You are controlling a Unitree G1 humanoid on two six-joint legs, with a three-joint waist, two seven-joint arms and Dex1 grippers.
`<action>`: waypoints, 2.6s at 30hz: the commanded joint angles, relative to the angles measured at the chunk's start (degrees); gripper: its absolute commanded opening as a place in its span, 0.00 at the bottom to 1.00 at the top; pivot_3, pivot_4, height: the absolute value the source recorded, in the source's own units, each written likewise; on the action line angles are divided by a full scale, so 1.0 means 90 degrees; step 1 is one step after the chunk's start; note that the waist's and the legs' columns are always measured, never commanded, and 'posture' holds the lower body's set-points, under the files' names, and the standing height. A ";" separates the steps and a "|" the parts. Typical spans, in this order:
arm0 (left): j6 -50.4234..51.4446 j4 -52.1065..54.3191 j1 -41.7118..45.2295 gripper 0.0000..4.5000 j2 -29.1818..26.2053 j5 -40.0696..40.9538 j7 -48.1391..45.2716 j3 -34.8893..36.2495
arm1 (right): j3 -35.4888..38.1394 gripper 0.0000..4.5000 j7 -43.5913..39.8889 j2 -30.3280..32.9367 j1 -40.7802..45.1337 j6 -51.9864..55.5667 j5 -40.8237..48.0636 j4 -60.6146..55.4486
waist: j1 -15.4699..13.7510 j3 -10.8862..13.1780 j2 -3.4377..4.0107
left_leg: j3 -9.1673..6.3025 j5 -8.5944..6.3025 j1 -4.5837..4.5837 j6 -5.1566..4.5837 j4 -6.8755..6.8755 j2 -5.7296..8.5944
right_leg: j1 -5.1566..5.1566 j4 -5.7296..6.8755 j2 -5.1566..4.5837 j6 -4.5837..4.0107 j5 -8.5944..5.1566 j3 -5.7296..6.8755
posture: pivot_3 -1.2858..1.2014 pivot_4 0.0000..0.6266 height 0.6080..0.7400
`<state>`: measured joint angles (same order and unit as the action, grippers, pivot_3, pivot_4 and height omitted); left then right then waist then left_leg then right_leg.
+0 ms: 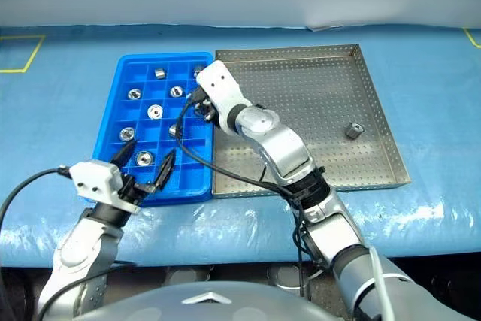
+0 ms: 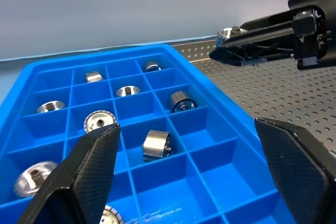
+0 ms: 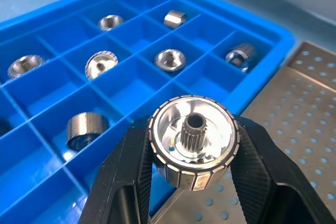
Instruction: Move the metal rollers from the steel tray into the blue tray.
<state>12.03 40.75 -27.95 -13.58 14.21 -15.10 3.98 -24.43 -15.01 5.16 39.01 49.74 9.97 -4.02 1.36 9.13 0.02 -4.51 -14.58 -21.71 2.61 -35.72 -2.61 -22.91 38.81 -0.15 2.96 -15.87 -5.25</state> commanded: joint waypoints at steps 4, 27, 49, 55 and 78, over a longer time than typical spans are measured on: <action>-0.0223 0.0464 -0.0318 1.00 0.0068 0.0109 0.0035 0.0214 | -0.0964 0.38 -0.1169 0.0363 -0.0034 0.0208 0.0034 -0.0578 | -0.0083 0.0001 -0.0001 | -0.0002 0.0000 0.0000 0.0000 0.0002 -0.0001 | -0.0001 0.0000 0.0001 0.0000 -0.0001 0.0003 | 0.59 0.24 1.00; 0.0199 -0.0061 0.0900 1.00 -0.0178 0.0298 -0.0390 -0.0315 | 0.2496 0.99 0.3240 -0.1761 -0.1429 -0.0689 -0.1256 -0.0906 | 0.0042 -0.0001 -0.0009 | -0.0001 0.0002 -0.0009 0.0006 -0.0001 0.0000 | -0.0007 -0.0001 0.0001 0.0002 -0.0001 0.0004 | 0.53 0.24 1.00; 0.0352 -0.0416 0.1473 1.00 -0.0303 0.0490 -0.0746 -0.0579 | 0.4526 0.99 0.8118 -0.2307 -0.0002 -0.3109 -0.0676 0.2392 | 0.0614 -0.0002 -0.0001 | 0.0015 0.0001 -0.0005 0.0002 -0.0010 0.0002 | -0.0008 0.0014 0.0001 0.0001 0.0002 -0.0020 | 0.50 0.24 1.00; 0.0362 -0.0341 0.1375 1.00 -0.0292 0.0501 -0.0693 -0.0554 | 0.4719 0.99 0.8404 -0.2156 0.0390 -0.3443 -0.0297 0.3086 | 0.0597 -0.0003 0.0000 | 0.0012 -0.0002 -0.0006 -0.0003 -0.0008 0.0001 | -0.0007 0.0012 0.0004 0.0001 0.0001 -0.0020 | 0.51 0.24 1.00; 0.0251 -0.0351 0.1100 1.00 -0.0216 0.0492 -0.0609 -0.0515 | 0.4819 0.07 0.9390 -0.1871 0.0574 -0.4431 -0.0217 0.3997 | 0.0514 -0.0003 0.0005 | 0.0013 -0.0002 -0.0004 -0.0004 -0.0009 0.0002 | -0.0006 0.0013 0.0004 0.0001 0.0001 -0.0021 | 0.53 0.24 1.00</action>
<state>15.67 35.98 -17.92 -15.82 18.59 -20.87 -1.06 20.27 68.89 -7.86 41.13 10.54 9.38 33.13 5.98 9.11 0.06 -4.40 -14.60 -21.75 2.57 -35.80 -2.59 -22.96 38.92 -0.11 2.97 -15.86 -5.44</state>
